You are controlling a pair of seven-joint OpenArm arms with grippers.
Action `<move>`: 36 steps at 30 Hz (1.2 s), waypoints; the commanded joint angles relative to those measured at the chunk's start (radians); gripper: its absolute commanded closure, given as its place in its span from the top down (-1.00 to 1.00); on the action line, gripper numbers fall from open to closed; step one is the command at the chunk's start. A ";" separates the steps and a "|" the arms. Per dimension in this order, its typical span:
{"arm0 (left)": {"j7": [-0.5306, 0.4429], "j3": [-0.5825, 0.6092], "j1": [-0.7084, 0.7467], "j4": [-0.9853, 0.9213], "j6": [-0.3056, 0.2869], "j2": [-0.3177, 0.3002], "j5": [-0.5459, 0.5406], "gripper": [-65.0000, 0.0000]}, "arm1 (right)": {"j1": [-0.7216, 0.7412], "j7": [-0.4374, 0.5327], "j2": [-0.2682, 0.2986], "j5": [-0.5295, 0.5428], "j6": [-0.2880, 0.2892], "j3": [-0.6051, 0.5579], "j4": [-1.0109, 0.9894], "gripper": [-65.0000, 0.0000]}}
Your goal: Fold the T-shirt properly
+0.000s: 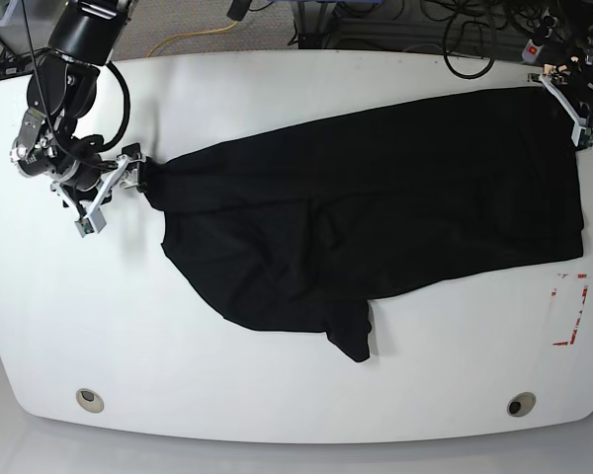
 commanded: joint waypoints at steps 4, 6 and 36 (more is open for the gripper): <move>-0.014 -0.007 -0.002 -0.071 0.002 -0.018 -0.007 0.02 | 0.015 0.023 -0.009 0.019 0.006 -0.001 -0.025 0.57; -0.015 -0.007 -0.004 -0.080 0.002 -0.019 -0.007 0.02 | 0.017 0.023 -0.020 0.019 0.006 -0.004 -0.026 0.57; -0.015 0.111 0.029 -0.128 0.002 -0.165 -0.007 -0.20 | -0.327 0.015 0.023 0.020 0.006 0.047 0.216 -0.85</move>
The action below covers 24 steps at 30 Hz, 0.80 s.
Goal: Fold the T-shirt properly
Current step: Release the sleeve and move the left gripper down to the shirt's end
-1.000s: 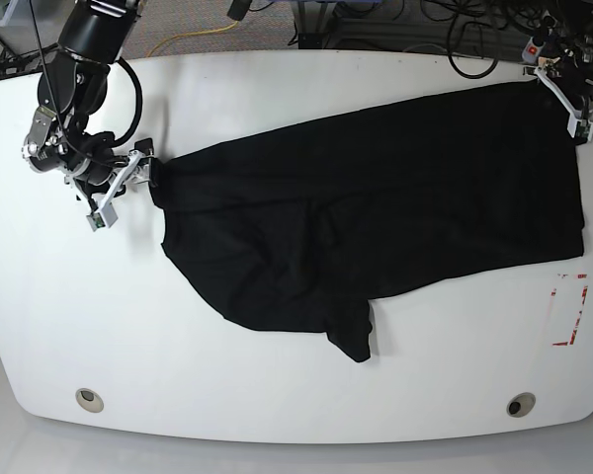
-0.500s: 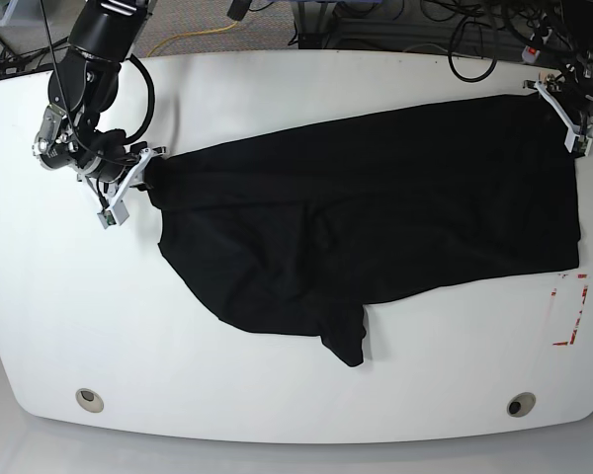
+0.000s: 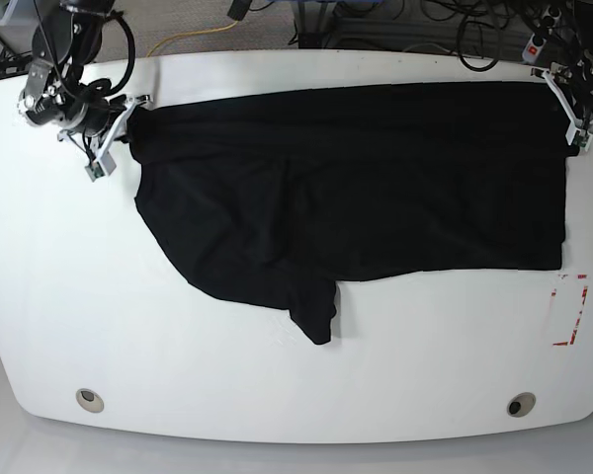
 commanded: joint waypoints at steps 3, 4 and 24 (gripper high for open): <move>-0.004 -0.004 0.029 0.016 0.006 -0.040 0.005 -0.20 | -0.097 0.005 0.019 -0.006 -0.002 0.044 0.102 -0.85; -0.004 -0.002 0.033 0.016 0.006 -0.043 0.003 -0.20 | -0.117 0.005 0.019 -0.006 -0.002 0.044 0.108 -0.85; 0.014 0.028 0.026 0.288 0.006 0.005 0.000 0.25 | -0.069 -0.027 -0.014 -0.009 -0.002 0.163 0.221 0.65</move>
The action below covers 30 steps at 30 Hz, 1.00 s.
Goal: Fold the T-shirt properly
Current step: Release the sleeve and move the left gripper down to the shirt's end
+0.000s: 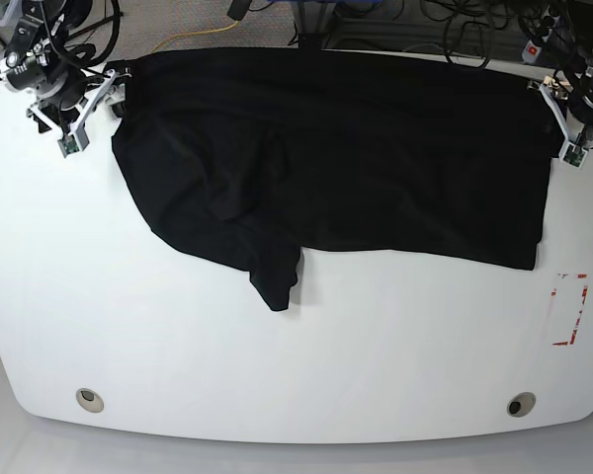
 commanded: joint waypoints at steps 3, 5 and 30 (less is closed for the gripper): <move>0.043 -0.011 -0.002 0.047 0.006 -0.011 0.001 0.24 | 0.091 0.000 0.020 -0.004 -0.001 0.000 0.007 0.65; 0.043 -0.031 -0.013 0.052 0.006 -0.006 -0.001 0.24 | 0.143 -0.001 0.020 -0.004 -0.001 -0.015 -0.016 0.65; 0.043 -0.116 -0.234 0.054 0.006 0.094 0.010 0.25 | 0.743 0.128 0.082 -0.096 -0.001 -0.322 -0.705 0.65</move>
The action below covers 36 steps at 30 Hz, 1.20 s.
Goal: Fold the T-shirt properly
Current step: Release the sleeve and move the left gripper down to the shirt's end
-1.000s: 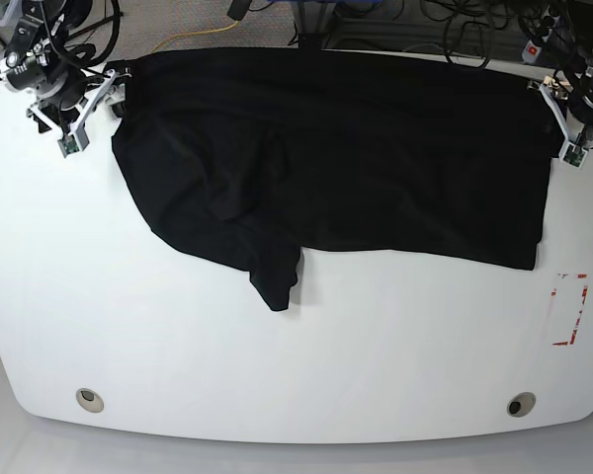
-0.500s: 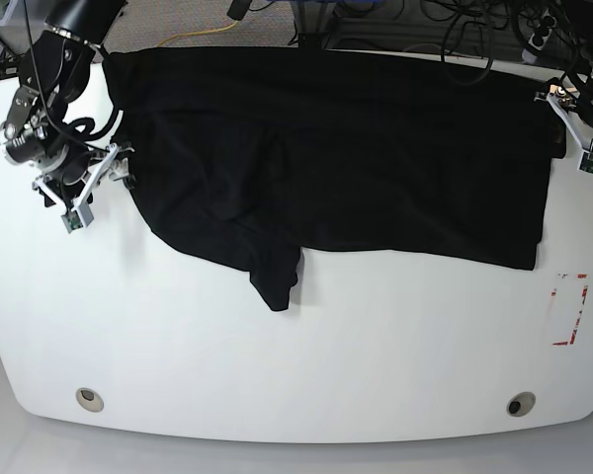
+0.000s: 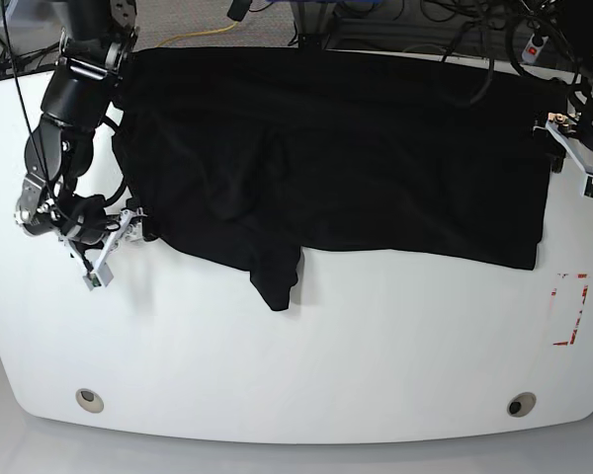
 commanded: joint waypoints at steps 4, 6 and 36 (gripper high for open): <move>-0.009 -0.009 -0.054 0.016 0.006 -0.013 -0.002 0.25 | 0.078 0.104 -0.022 -0.058 0.006 -0.025 -0.109 0.65; -0.009 -0.009 -0.061 0.016 0.006 -0.013 -0.002 0.25 | 0.095 0.127 -0.033 -0.074 0.006 -0.025 -0.148 0.65; -0.127 0.127 -0.443 -0.604 0.257 -0.085 0.018 0.56 | 0.101 0.211 -0.139 -0.176 0.006 -0.027 -0.229 -1.00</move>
